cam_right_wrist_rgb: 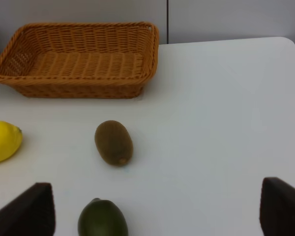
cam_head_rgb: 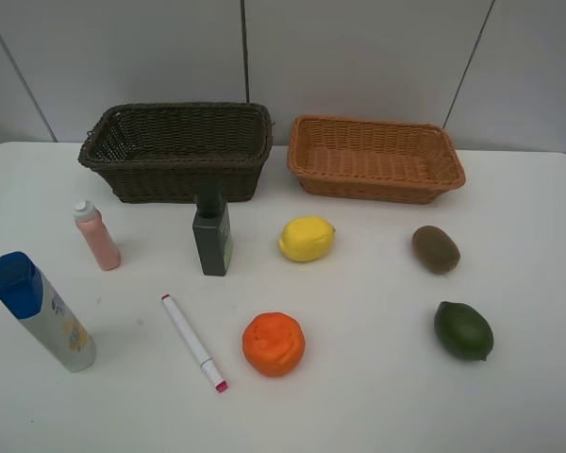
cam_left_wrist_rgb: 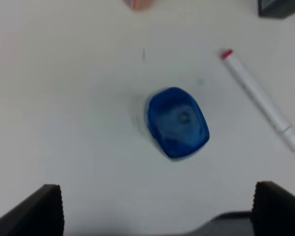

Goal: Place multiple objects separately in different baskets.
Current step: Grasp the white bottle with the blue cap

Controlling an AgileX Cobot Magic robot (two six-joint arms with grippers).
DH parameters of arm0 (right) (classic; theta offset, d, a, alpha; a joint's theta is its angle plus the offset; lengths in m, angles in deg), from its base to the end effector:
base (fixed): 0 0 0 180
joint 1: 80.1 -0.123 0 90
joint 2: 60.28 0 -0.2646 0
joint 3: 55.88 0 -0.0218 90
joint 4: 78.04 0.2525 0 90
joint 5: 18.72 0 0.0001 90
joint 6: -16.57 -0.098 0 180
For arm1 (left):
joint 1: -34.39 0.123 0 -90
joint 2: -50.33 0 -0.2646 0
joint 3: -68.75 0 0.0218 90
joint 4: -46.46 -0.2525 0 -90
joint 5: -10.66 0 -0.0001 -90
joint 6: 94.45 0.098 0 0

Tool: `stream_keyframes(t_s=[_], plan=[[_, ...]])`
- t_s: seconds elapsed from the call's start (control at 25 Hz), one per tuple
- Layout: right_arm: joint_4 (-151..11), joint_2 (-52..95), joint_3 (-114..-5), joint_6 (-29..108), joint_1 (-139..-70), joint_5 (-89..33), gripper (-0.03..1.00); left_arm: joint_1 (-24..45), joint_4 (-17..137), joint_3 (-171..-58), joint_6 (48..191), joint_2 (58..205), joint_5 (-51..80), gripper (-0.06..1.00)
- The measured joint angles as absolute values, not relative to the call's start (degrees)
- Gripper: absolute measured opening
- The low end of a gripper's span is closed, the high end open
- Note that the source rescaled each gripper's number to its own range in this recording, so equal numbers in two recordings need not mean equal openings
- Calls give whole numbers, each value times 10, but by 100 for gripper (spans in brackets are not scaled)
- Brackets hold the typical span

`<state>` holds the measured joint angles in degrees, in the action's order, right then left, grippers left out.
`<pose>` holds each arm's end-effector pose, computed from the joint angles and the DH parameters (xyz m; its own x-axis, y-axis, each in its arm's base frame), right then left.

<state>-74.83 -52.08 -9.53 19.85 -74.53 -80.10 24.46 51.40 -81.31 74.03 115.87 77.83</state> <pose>0.0195 0.0029 0.2821 -0.4360 0.0120 -0.8999 0.0397 0.9992 -0.0059 0.1691 -0.0375 0.2682 -0.9595 -0.0673 -0.2737 -0.0285 0.9893 -0.1433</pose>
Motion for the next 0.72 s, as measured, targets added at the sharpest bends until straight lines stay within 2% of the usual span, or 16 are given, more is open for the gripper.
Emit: stream_keyframes(t_s=[0.24, 0.72], plan=[[-748, -521, -95, 199, -745, -801, 96, 245, 534, -822, 730, 1313, 777, 100], [-748, -521, -95, 199, -745, -801, 96, 245, 552, -822, 729, 1435, 683, 100]])
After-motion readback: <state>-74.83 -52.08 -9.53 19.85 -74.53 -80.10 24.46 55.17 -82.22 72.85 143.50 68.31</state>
